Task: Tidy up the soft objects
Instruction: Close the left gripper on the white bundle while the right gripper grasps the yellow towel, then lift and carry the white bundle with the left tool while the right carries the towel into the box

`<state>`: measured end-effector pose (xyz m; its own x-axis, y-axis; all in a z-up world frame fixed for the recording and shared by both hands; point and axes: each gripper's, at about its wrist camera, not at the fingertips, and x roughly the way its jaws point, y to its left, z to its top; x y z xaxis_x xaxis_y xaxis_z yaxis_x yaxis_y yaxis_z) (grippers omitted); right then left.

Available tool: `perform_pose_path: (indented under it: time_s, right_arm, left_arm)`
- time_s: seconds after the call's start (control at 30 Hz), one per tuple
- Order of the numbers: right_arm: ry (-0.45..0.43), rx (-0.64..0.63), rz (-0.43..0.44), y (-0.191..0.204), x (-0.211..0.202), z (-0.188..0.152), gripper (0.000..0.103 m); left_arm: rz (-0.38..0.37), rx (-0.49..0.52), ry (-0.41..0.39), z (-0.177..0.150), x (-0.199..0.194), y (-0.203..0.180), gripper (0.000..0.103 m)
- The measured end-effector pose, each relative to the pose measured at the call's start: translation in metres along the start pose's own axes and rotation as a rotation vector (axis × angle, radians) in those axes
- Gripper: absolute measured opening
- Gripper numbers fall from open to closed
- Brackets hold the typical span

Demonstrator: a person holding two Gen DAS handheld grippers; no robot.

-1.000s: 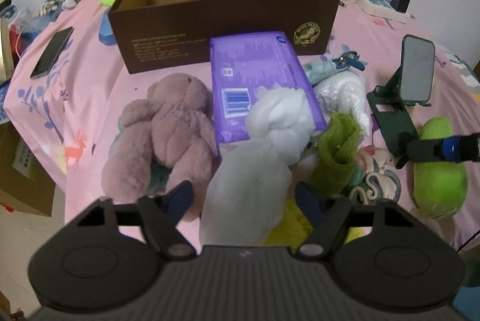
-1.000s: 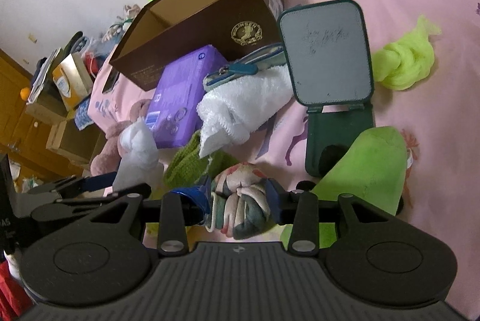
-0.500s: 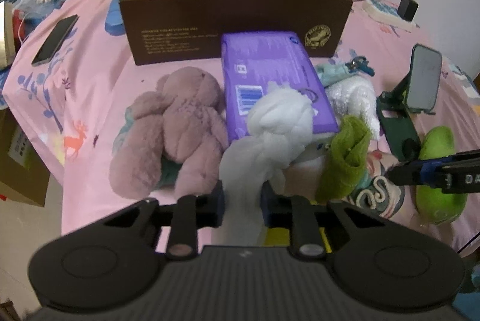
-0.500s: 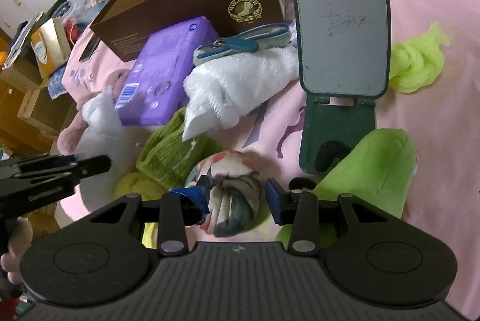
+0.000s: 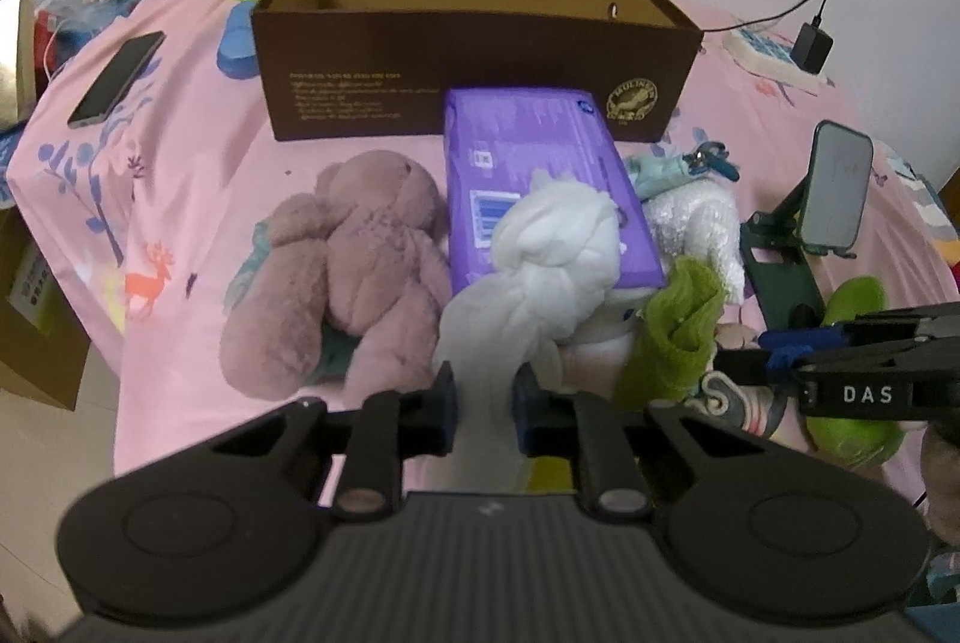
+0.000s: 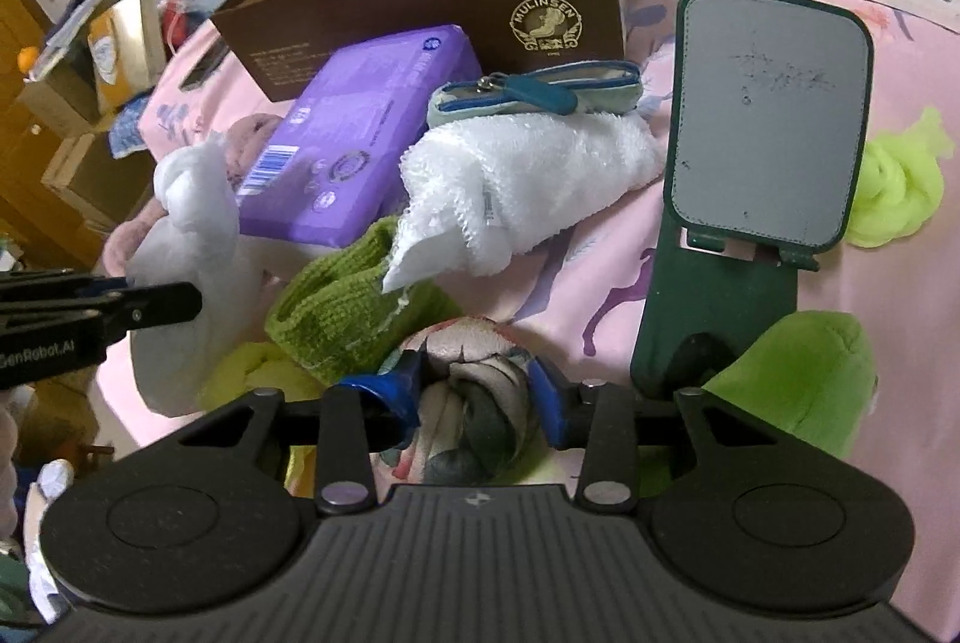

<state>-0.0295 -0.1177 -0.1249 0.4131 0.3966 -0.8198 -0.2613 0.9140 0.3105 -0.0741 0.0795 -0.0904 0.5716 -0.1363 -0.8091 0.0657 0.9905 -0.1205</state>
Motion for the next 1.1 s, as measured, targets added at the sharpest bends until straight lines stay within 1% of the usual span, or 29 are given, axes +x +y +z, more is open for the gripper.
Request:
perform_pose_path:
  time_s: [0.07,0.13,0.2,0.33,0.5,0.53,0.6,0.63,0.67,0.7,0.73,0.8,0.83,0.93,1.0,1.03,1.1]
  right_arm:
    - [-0.025,0.004,0.022,-0.002,-0.005,-0.003,0.009]
    - [-0.038,0.008,0.031,-0.005,-0.008,-0.006,0.005]
    - [-0.039,0.006,0.036,-0.006,-0.010,-0.007,0.003]
    - [-0.052,0.018,0.063,-0.010,-0.015,-0.010,0.003]
    - [-0.116,0.027,0.078,-0.016,-0.030,-0.009,0.000]
    - [-0.120,0.034,0.086,-0.017,-0.031,-0.007,0.000]
    - [-0.100,0.030,0.120,-0.018,-0.030,-0.004,0.000]
    - [-0.103,0.029,0.120,-0.018,-0.030,-0.004,0.002]
    - [-0.103,0.028,0.113,-0.017,-0.029,-0.003,0.008]
    - [-0.090,0.029,0.114,-0.018,-0.029,-0.003,0.009]
    - [-0.069,0.031,0.132,-0.018,-0.028,-0.003,0.009]
    - [-0.035,0.027,0.214,-0.019,-0.031,-0.003,0.010]
    - [-0.025,0.002,0.247,-0.017,-0.034,-0.004,0.010]
    - [-0.023,-0.129,0.261,-0.004,-0.039,-0.011,0.010]
    - [-0.007,-0.204,0.276,0.006,-0.039,-0.016,0.013]
    - [0.010,-0.223,0.316,0.009,-0.038,-0.017,0.014]
    - [0.040,-0.220,0.413,0.013,-0.036,-0.017,0.014]
  left_arm:
    - [-0.008,-0.011,-0.011,0.002,-0.005,0.001,0.015]
    - [-0.019,-0.019,-0.029,0.005,-0.012,0.001,0.015]
    - [-0.021,-0.018,-0.047,0.009,-0.017,0.000,0.015]
    - [-0.024,-0.012,-0.082,0.016,-0.027,-0.004,0.015]
    - [-0.046,-0.042,-0.105,0.022,-0.033,-0.004,0.015]
    - [-0.050,-0.045,-0.111,0.023,-0.035,-0.005,0.015]
    - [-0.057,-0.049,-0.120,0.026,-0.037,-0.007,0.015]
    - [-0.058,-0.050,-0.122,0.027,-0.038,-0.007,0.015]
    - [-0.060,-0.052,-0.124,0.028,-0.038,-0.008,0.015]
    - [-0.061,-0.054,-0.127,0.029,-0.039,-0.009,0.015]
    - [-0.058,-0.056,-0.130,0.030,-0.040,-0.009,0.015]
    - [-0.045,-0.060,-0.138,0.032,-0.042,-0.007,0.015]
    - [-0.040,-0.067,-0.140,0.033,-0.043,-0.006,0.015]
    - [-0.028,-0.095,-0.143,0.035,-0.044,0.001,0.015]
    - [-0.018,-0.108,-0.143,0.035,-0.045,0.003,0.015]
    - [-0.011,-0.111,-0.143,0.035,-0.045,0.004,0.015]
    - [-0.001,-0.119,-0.139,0.035,-0.044,0.005,0.015]
